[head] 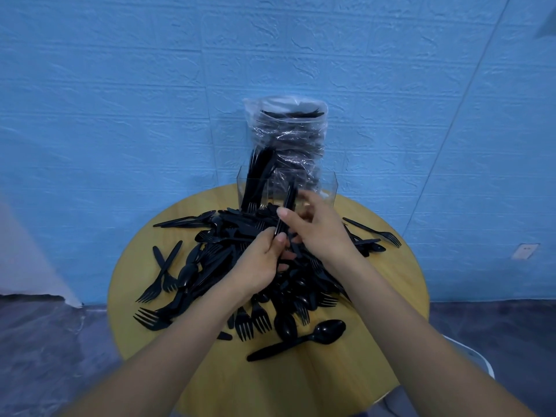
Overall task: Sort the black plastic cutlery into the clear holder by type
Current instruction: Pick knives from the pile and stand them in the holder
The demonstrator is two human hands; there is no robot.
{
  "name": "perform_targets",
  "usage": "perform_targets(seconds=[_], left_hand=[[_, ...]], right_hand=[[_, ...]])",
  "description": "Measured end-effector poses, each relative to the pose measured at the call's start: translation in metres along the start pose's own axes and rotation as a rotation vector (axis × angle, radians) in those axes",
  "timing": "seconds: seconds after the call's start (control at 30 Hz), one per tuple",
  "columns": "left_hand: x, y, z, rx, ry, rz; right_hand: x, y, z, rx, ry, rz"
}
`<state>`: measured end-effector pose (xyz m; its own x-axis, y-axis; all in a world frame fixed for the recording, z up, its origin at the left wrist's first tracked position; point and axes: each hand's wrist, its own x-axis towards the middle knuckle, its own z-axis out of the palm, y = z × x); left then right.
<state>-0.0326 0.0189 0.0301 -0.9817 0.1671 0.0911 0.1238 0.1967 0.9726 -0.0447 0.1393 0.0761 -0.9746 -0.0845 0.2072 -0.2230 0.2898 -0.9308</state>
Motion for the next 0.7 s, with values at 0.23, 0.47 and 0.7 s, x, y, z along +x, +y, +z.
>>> perform_targets(seconds=[0.23,0.47,0.7], left_hand=[[-0.013,0.001,0.005,0.177,-0.058,0.129],[-0.022,-0.015,0.008,0.46,0.117,0.262],[-0.003,-0.032,-0.016,0.173,0.304,0.001]], right_hand=[[0.005,0.011,0.0,-0.071,0.109,-0.1],[0.005,0.019,0.005,-0.063,0.06,-0.071],[0.015,0.06,-0.014,-0.507,0.088,0.065]])
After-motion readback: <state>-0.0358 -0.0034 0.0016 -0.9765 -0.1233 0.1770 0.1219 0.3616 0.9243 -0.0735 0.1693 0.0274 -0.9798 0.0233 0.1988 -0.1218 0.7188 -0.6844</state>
